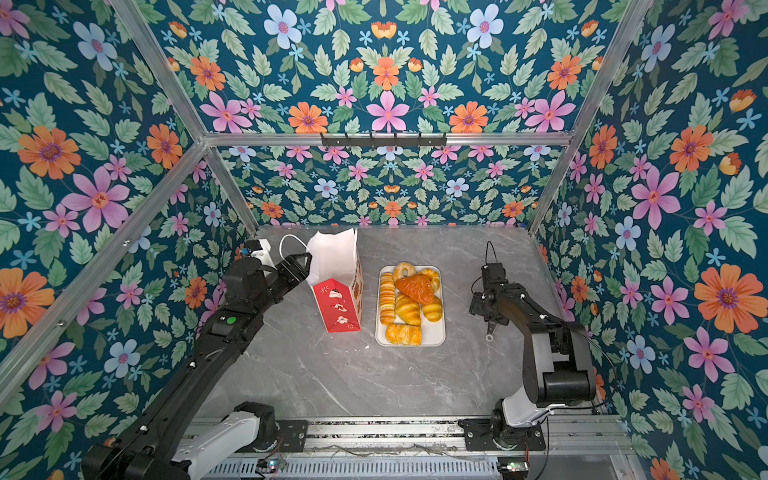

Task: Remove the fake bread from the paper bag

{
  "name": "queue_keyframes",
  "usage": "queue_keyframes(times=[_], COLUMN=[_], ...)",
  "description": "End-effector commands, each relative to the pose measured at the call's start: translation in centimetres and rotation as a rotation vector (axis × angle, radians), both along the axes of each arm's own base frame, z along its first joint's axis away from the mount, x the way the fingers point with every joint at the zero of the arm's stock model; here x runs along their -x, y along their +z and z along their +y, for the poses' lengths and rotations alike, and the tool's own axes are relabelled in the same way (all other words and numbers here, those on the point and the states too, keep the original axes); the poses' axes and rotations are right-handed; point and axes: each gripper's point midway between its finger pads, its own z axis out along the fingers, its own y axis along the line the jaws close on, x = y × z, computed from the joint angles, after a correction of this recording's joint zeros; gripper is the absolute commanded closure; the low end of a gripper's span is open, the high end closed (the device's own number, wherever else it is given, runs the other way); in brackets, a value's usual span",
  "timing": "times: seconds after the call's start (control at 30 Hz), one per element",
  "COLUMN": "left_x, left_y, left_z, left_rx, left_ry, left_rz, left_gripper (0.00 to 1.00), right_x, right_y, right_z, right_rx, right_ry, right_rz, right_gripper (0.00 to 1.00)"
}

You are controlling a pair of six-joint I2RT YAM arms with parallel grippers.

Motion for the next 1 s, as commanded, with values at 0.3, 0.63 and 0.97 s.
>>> queue_keyframes(times=[0.3,0.63,0.97], left_x=[3.5,8.8,5.4], left_y=[6.9,9.7,-5.5], left_z=[1.6,13.5,15.9], left_rx=[-0.074,-0.452,-0.734], left_ry=[-0.002,0.563,0.729], left_rz=[-0.102,-0.243,-0.170], left_gripper=[0.00,0.00,0.00], right_x=[-0.5,-1.0,-0.5], right_y=[1.1,5.2,5.9], right_z=[-0.3,-0.9,0.3], right_rx=[0.012,0.036,-0.027], right_ry=[-0.012,-0.033,-0.002], right_rz=[-0.051,-0.269,-0.312], right_gripper=[0.24,0.24,0.26])
